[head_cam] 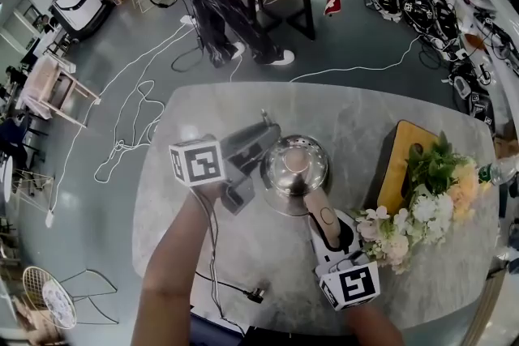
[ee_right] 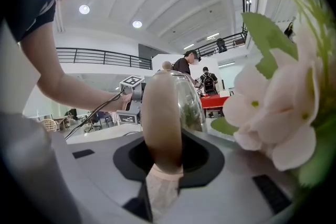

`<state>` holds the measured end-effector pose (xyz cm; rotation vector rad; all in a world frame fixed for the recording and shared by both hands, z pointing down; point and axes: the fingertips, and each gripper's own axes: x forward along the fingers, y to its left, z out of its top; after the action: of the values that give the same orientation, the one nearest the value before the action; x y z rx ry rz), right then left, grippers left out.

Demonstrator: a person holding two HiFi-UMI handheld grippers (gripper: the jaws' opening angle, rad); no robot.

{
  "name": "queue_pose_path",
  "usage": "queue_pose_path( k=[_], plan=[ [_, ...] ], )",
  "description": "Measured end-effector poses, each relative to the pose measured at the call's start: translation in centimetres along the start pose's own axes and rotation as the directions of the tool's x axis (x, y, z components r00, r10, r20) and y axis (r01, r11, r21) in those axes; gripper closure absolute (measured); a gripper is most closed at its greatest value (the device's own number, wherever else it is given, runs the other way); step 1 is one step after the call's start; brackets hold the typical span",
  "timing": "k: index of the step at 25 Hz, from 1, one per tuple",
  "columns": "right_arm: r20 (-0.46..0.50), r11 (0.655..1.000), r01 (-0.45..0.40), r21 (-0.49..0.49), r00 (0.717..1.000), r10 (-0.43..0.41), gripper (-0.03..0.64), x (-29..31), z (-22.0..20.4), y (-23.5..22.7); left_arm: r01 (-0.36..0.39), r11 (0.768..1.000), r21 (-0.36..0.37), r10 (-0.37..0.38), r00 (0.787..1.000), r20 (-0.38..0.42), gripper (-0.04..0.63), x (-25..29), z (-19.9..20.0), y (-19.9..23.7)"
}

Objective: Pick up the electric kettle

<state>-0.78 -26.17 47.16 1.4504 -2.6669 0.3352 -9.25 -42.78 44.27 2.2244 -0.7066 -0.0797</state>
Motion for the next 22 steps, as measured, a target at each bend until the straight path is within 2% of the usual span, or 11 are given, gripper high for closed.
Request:
queue_pose_path(
  k=[3, 7, 10, 15, 22],
  plan=[
    [0.003, 1.000, -0.001, -0.005, 1.000, 0.001, 0.523, 0.0, 0.0, 0.1, 0.042, 0.999, -0.021, -0.042, 0.999, -0.008, 0.446, 0.4, -0.1, -0.4],
    [0.006, 1.000, 0.001, -0.020, 1.000, -0.001, 0.525, 0.1, 0.0, 0.2, -0.001, 0.999, 0.053, 0.003, 0.999, -0.037, 0.450, 0.4, 0.2, 0.0],
    [0.009, 1.000, 0.005, -0.024, 1.000, -0.004, 0.525, 0.0, 0.0, 0.1, -0.015, 0.994, 0.109, 0.021, 0.999, -0.048, 0.477, 0.7, 0.5, -0.8],
    [0.012, 1.000, -0.001, -0.024, 1.000, 0.002, 0.526, -0.1, 0.1, 0.4, -0.056, 0.992, 0.116, 0.061, 0.997, -0.040, 0.483, 0.3, 0.6, -0.9],
    [0.043, 0.999, -0.026, -0.043, 0.999, 0.027, 0.526, -1.0, 1.3, 1.1, -0.068, 0.988, 0.138, 0.067, 0.998, 0.012, 0.485, -1.1, 1.3, -2.7]
  ],
)
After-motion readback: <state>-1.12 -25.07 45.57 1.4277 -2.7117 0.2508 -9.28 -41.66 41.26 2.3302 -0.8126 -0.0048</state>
